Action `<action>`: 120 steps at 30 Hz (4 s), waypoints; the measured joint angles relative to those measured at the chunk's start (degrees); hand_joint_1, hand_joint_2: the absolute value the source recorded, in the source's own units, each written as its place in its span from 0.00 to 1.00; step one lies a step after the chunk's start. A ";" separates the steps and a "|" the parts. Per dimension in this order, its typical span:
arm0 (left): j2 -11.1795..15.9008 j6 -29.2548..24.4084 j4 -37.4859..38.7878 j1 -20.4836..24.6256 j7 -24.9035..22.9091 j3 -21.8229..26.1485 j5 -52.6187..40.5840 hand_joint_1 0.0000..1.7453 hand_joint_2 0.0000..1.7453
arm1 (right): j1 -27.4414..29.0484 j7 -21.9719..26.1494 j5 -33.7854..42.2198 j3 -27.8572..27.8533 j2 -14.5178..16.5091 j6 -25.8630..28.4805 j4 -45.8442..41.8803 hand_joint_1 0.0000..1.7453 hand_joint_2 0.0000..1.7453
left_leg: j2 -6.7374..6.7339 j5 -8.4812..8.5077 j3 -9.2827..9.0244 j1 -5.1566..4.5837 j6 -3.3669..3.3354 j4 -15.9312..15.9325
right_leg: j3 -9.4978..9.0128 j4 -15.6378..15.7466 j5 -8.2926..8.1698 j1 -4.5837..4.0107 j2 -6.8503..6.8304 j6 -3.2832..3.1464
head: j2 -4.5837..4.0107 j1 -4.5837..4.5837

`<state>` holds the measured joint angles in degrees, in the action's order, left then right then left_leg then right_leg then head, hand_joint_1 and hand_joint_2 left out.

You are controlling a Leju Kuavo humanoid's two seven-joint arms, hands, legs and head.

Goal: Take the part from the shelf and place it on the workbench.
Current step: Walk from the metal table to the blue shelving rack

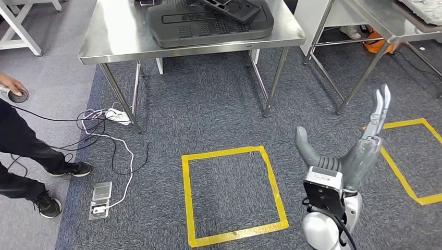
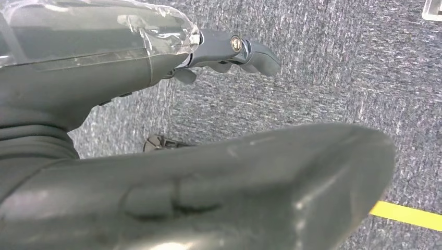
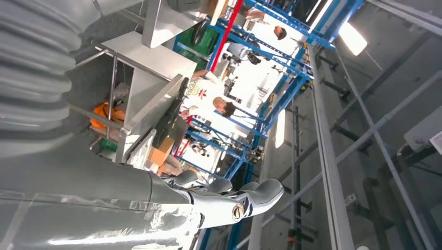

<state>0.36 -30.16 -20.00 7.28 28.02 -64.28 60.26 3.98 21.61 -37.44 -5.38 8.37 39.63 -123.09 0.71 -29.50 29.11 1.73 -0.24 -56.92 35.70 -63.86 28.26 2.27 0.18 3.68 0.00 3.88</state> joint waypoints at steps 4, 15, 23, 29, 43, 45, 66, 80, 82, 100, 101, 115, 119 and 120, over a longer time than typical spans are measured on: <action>0.08 0.00 0.05 0.10 -0.09 -0.01 -0.18 0.00 0.00 | 0.34 -0.04 -0.01 -0.03 -0.09 0.00 0.08 0.00 1.00 | 0.66 -1.08 0.54 -0.11 1.70 -1.49 | -1.63 4.04 -0.42 -0.09 0.78 -1.34 | 0.00 0.06; 0.08 0.00 0.07 -0.04 -0.09 -0.01 -0.18 0.00 0.00 | 0.47 -0.01 -0.15 -0.02 -0.19 0.00 0.08 0.00 1.00 | -0.61 -1.68 6.79 -1.02 0.57 -11.14 | -3.46 3.99 1.12 -1.22 -1.39 -3.89 | 0.00 -1.42; 0.07 -0.01 0.08 -0.22 -0.13 -0.05 -0.15 0.00 0.00 | 0.46 0.01 -0.20 -0.01 -0.28 0.00 0.08 0.00 1.00 | -0.94 1.22 4.04 -1.40 -1.08 -2.45 | -2.69 1.39 3.56 -1.47 -1.51 -2.15 | 0.00 -1.15; 0.02 -0.01 0.10 -0.18 -0.13 -0.05 0.07 0.00 0.00 | 0.78 0.01 -0.21 -0.02 -0.37 0.00 0.11 0.00 1.00 | 0.20 1.12 3.72 -1.77 -1.64 -2.34 | 3.07 -8.39 5.22 -1.56 -0.50 -2.29 | 0.00 -0.33; -0.16 -0.17 0.16 -0.39 0.00 -0.05 0.39 0.00 0.00 | 0.82 0.38 -1.74 -0.01 -0.37 0.00 0.12 0.00 1.00 | -0.01 -5.45 10.91 -0.70 1.88 -17.32 | -3.40 5.91 -0.24 -1.27 -1.87 -4.47 | 0.00 -1.11; -0.16 -0.17 0.23 -0.40 0.00 -0.05 0.33 0.00 0.00 | 0.82 0.51 -1.77 -0.02 -0.36 0.00 0.12 0.00 1.00 | -0.80 -1.70 8.29 -0.30 2.30 -11.79 | -3.74 5.73 0.13 -0.95 -2.59 -3.98 | 0.00 -1.14; -0.79 -0.12 0.36 -0.22 -0.33 -0.09 -0.25 0.00 0.00 | 1.43 -0.74 -1.23 -0.21 -0.43 0.00 0.10 0.00 1.00 | 4.13 1.51 4.66 -1.38 -0.03 -2.58 | -3.15 4.97 0.48 -1.81 2.52 -3.82 | 0.00 -0.11; -0.90 -0.25 0.38 -0.47 -0.33 -0.43 -0.20 0.00 0.00 | 2.14 -4.29 -2.30 -0.37 -1.11 0.00 0.08 0.00 1.00 | -3.23 1.25 4.54 -1.26 0.95 -2.79 | -5.37 5.53 1.82 -1.67 -4.35 -3.03 | 0.00 -1.16; -0.95 -0.31 0.38 -0.64 -0.31 -0.56 -0.12 0.00 0.00 | 2.22 -4.28 -2.36 -0.37 -1.28 0.00 0.08 0.00 1.00 | -2.49 1.35 4.52 -1.25 0.15 -2.56 | -5.69 5.52 2.21 -1.49 -4.52 -2.44 | 0.00 -0.93; -1.76 -0.37 0.40 -0.65 -0.12 -1.18 0.48 0.00 0.00 | 2.69 -5.04 -2.96 -0.49 -2.40 0.00 -0.03 0.00 1.00 | 1.59 -1.61 6.42 -1.44 0.99 -7.31 | -4.35 6.15 0.46 -1.06 0.46 -4.22 | 0.00 -0.63; -1.76 -0.37 0.40 -0.63 -0.12 -1.19 0.48 0.00 0.00 | 2.71 -5.05 -2.96 -0.50 -2.42 0.00 -0.03 0.00 1.00 | 0.71 -3.44 8.09 -1.42 1.23 -10.94 | -4.40 6.17 0.52 -1.10 -0.14 -4.38 | 0.00 -0.89; -1.83 -0.42 0.40 -0.93 0.11 -1.23 1.27 0.00 0.00 | 1.44 -6.13 -3.30 -0.34 -3.09 0.00 0.01 0.00 1.00 | -1.09 1.72 4.17 -1.09 -0.93 -1.88 | -4.08 1.75 4.99 -0.98 -2.04 -1.77 | 0.00 -0.81; -1.91 -0.42 0.41 -0.96 0.18 -1.23 1.48 0.00 0.00 | 1.33 -7.57 -4.40 -0.30 -3.61 0.00 0.10 0.00 1.00 | 0.26 1.68 4.18 -1.41 -1.37 -1.94 | 1.81 -10.33 9.30 -0.97 -0.58 -1.72 | 0.00 -0.28; -1.91 -0.42 0.42 -0.96 0.19 -1.23 1.48 0.00 0.00 | 1.33 -7.82 -4.67 -0.30 -3.73 0.00 0.11 0.00 1.00 | 0.75 1.66 4.13 -1.46 -1.38 -1.99 | 1.62 -9.50 7.99 -0.98 -0.47 -1.85 | 0.00 -0.26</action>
<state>-1.55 -30.58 -19.59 6.32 28.21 -65.51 61.73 5.30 13.78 -42.11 -5.68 4.64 39.63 -122.97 1.46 -27.84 33.23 0.27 -1.62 -58.91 37.32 -73.36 36.25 1.29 -0.29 1.83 0.00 3.63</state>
